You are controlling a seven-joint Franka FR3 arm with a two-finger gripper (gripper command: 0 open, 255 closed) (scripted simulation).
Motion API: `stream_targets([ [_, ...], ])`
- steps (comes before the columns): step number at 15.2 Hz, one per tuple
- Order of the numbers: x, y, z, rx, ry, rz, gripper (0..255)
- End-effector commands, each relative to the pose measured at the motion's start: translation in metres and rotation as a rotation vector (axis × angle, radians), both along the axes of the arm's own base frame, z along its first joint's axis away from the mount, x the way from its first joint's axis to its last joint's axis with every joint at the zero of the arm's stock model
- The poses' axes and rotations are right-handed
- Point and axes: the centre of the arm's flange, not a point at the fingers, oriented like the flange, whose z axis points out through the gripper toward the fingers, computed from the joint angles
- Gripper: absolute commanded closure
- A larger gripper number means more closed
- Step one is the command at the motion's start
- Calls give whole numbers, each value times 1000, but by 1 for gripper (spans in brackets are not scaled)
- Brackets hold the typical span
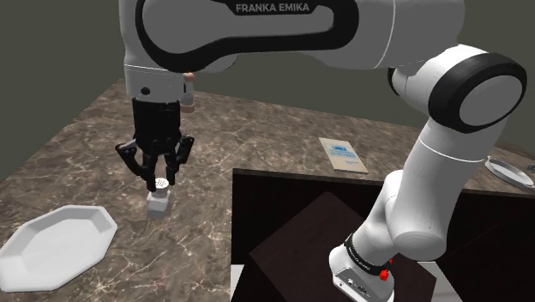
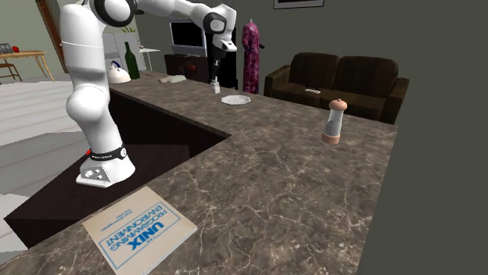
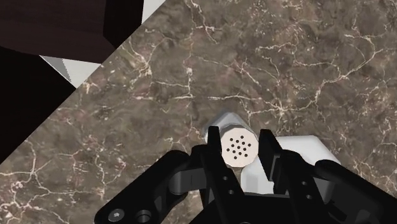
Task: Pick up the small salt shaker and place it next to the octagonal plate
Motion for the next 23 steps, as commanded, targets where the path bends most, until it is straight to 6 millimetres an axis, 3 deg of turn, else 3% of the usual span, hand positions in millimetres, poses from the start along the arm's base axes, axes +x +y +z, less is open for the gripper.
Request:
stream_targets([
  [1, -1, 0, -11, 0, 0, 0, 255],
  [23, -1, 0, -127, 0, 0, 0, 255],
])
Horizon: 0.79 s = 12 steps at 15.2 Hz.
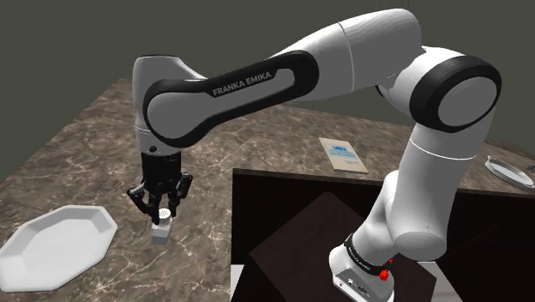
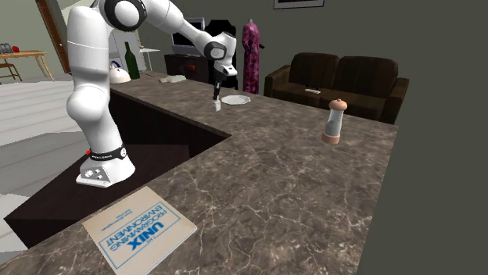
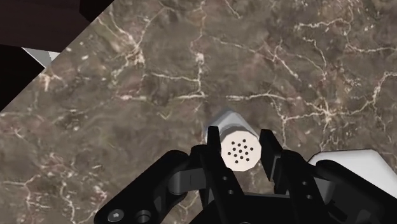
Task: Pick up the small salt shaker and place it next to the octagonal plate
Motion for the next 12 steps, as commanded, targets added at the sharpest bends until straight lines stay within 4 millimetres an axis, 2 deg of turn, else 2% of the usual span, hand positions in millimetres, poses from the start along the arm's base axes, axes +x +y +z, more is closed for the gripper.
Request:
stream_targets([
  [1, 0, 0, -14, -8, 10, 1, 255],
  [8, 0, 0, -14, -8, 10, 1, 255],
  [9, -1, -1, -14, -8, 10, 1, 0],
  [12, -1, 0, -13, -8, 10, 1, 0],
])
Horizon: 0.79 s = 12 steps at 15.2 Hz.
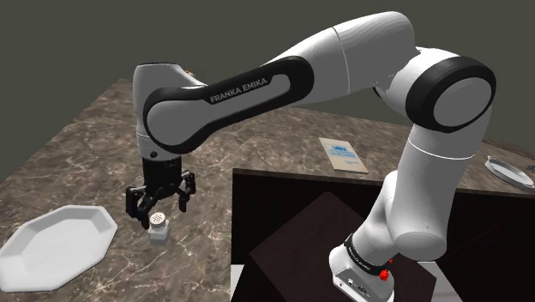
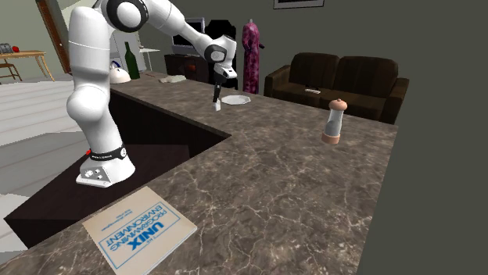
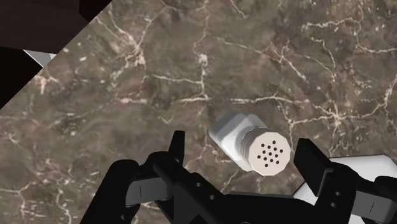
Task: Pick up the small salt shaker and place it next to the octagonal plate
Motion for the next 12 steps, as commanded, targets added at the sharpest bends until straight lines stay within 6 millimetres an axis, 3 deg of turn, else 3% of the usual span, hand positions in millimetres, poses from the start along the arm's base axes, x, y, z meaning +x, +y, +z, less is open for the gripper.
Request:
stream_targets([
  [1, 0, 0, 0, -1, 1, 0, 0],
  [2, 1, 0, 0, 0, 1, 0, 0],
  [6, 15, -8, 47, 0, 1, 0, 0],
  [12, 15, -8, 47, 0, 1, 0, 0],
])
